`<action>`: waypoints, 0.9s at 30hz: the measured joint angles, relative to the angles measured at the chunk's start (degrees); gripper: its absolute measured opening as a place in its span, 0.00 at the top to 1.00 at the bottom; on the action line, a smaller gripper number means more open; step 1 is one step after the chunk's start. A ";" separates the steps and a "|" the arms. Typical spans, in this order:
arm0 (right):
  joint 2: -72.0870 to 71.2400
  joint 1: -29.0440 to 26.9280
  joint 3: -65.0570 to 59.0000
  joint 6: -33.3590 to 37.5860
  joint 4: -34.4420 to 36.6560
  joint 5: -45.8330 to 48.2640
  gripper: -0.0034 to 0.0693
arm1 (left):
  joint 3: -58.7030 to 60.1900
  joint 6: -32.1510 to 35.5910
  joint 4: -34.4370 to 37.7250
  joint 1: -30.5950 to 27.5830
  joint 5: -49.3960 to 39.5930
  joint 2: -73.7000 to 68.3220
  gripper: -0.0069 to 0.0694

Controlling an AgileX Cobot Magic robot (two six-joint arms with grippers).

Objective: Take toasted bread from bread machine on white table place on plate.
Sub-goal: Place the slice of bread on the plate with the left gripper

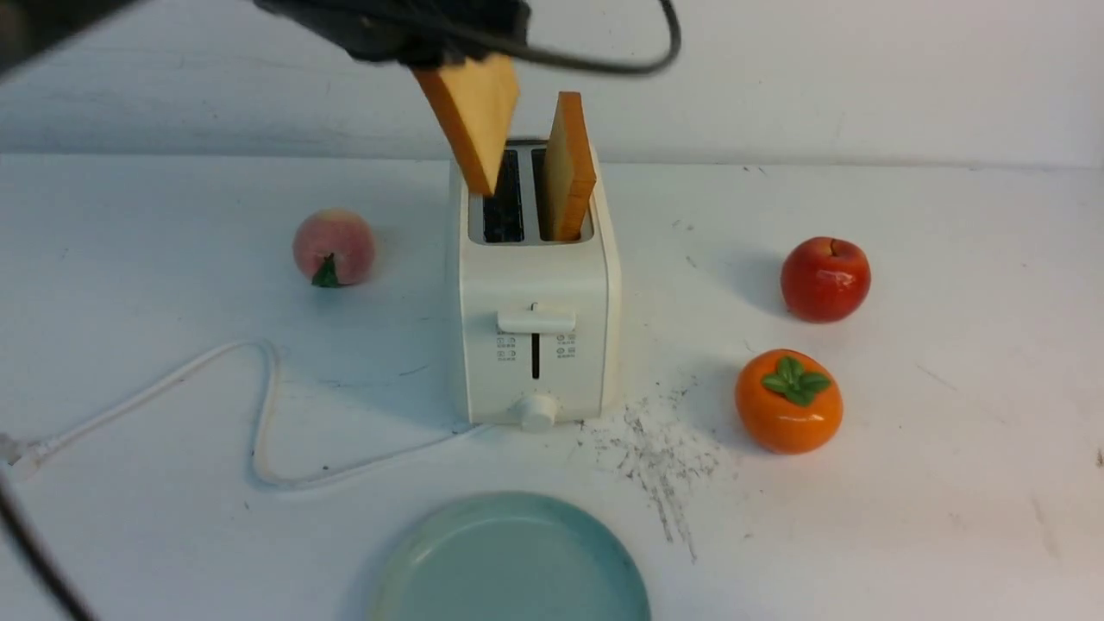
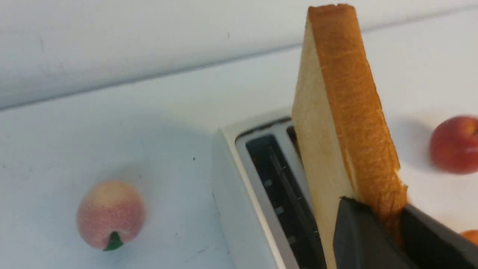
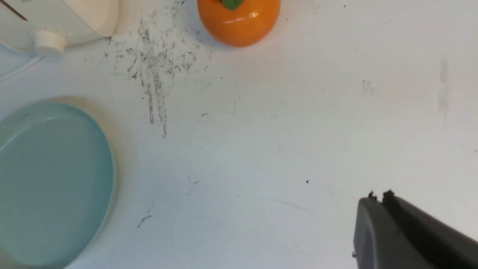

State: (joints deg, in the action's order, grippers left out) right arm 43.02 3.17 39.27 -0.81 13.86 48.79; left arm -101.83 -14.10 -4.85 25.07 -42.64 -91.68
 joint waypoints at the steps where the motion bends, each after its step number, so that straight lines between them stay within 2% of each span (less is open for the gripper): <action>1: 0.00 0.00 0.00 0.00 0.00 0.00 0.91 | -0.10 0.00 0.77 0.00 -1.43 3.56 0.83; 7: 0.00 0.00 0.00 0.00 0.00 -0.06 0.91 | 3.17 0.75 7.32 0.00 -10.56 16.51 0.83; 11: 0.00 0.00 0.00 0.00 0.00 -0.23 0.91 | 14.13 1.54 13.15 0.00 -12.36 23.87 0.83; 13: 0.00 0.00 0.00 0.00 0.00 -0.23 0.91 | 22.01 1.80 16.30 0.00 -9.85 27.11 0.83; 15: 0.00 0.00 0.00 0.00 0.01 -0.23 0.91 | 33.94 2.95 21.15 0.00 -3.70 31.65 0.83; 17: 0.00 0.00 0.00 0.00 0.32 -0.23 0.91 | 39.04 3.90 24.07 0.00 0.04 33.46 0.83; 19: 0.00 0.00 0.00 0.00 0.87 -0.23 0.91 | 52.40 6.86 31.91 0.00 8.83 35.52 0.83; 21: 0.00 0.00 0.00 0.00 1.43 -0.23 0.91 | 60.29 10.56 38.99 0.00 14.88 35.51 0.83; 22: 0.00 0.00 0.00 0.00 1.51 -0.23 0.91 | 60.98 10.56 39.71 0.00 15.38 35.51 0.83; 24: 0.00 0.00 0.00 0.00 1.82 -0.23 0.91 | 67.66 17.90 49.14 0.00 20.60 34.74 0.83; 25: 0.00 0.00 0.00 0.00 1.80 -0.23 0.91 | 68.02 19.28 49.86 0.00 20.85 34.58 0.83; 26: 0.00 0.00 0.00 0.00 1.92 -0.23 0.91 | 70.45 25.72 57.18 0.00 22.56 33.83 0.83; 27: 0.00 0.00 0.00 0.00 1.92 -0.23 0.91 | 70.45 25.72 57.18 0.00 22.56 33.83 0.83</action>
State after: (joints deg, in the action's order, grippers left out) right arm 43.02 3.17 39.27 -0.81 15.78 48.55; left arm -31.37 11.62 52.33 25.07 -20.07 -57.85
